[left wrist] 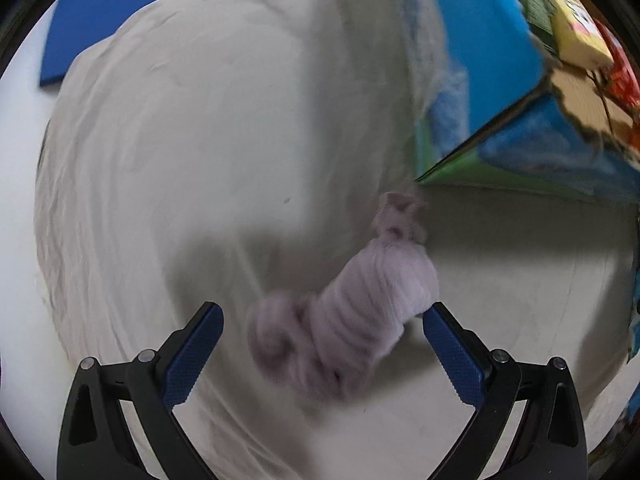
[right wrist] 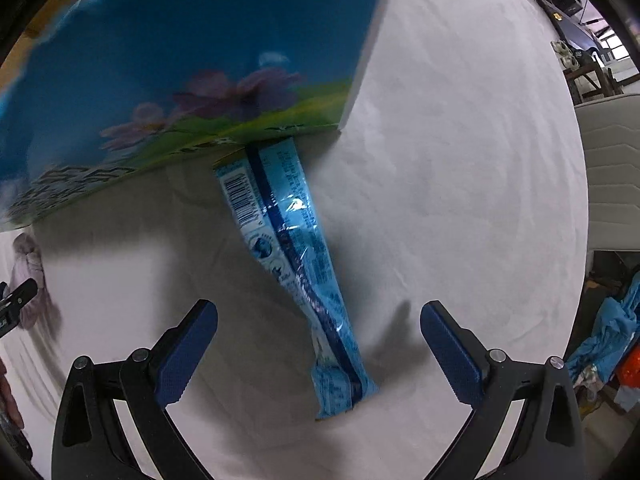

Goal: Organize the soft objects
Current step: 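Grasp the lilac towel with the left tool while the right tool grasps the blue snack stick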

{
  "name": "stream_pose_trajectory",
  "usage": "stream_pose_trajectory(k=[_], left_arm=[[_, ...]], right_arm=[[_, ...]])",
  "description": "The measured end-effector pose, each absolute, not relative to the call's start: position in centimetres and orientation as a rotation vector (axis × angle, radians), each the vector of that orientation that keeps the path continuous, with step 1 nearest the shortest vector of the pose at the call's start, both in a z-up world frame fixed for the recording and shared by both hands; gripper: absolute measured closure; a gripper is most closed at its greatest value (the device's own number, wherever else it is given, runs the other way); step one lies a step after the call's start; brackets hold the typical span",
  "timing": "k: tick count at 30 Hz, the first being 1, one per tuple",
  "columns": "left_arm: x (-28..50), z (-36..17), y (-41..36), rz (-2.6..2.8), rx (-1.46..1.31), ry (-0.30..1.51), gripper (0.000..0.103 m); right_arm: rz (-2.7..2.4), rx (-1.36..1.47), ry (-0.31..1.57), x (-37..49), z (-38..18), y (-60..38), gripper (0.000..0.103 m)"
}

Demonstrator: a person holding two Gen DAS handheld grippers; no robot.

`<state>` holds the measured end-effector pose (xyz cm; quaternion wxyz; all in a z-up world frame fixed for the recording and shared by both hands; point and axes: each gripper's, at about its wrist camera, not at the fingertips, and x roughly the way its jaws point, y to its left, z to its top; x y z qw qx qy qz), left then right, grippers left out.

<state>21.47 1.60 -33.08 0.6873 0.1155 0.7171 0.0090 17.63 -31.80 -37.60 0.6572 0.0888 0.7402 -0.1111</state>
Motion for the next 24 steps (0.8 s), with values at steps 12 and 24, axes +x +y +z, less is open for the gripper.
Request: stream_pose_trajectory(k=[12, 24], left_arm=[[20.1, -34.2, -0.4, -0.093, 0.191, 1.695, 0.046], [17.8, -34.0, -0.3, -0.074, 0.062, 1.704, 0.053]], right_arm=[[-0.227, 0.215, 1.743, 17.2, -38.3, -30.6, 0.056], [-0.204, 0.244, 1.795, 15.3, -38.9, -29.8, 0.082]])
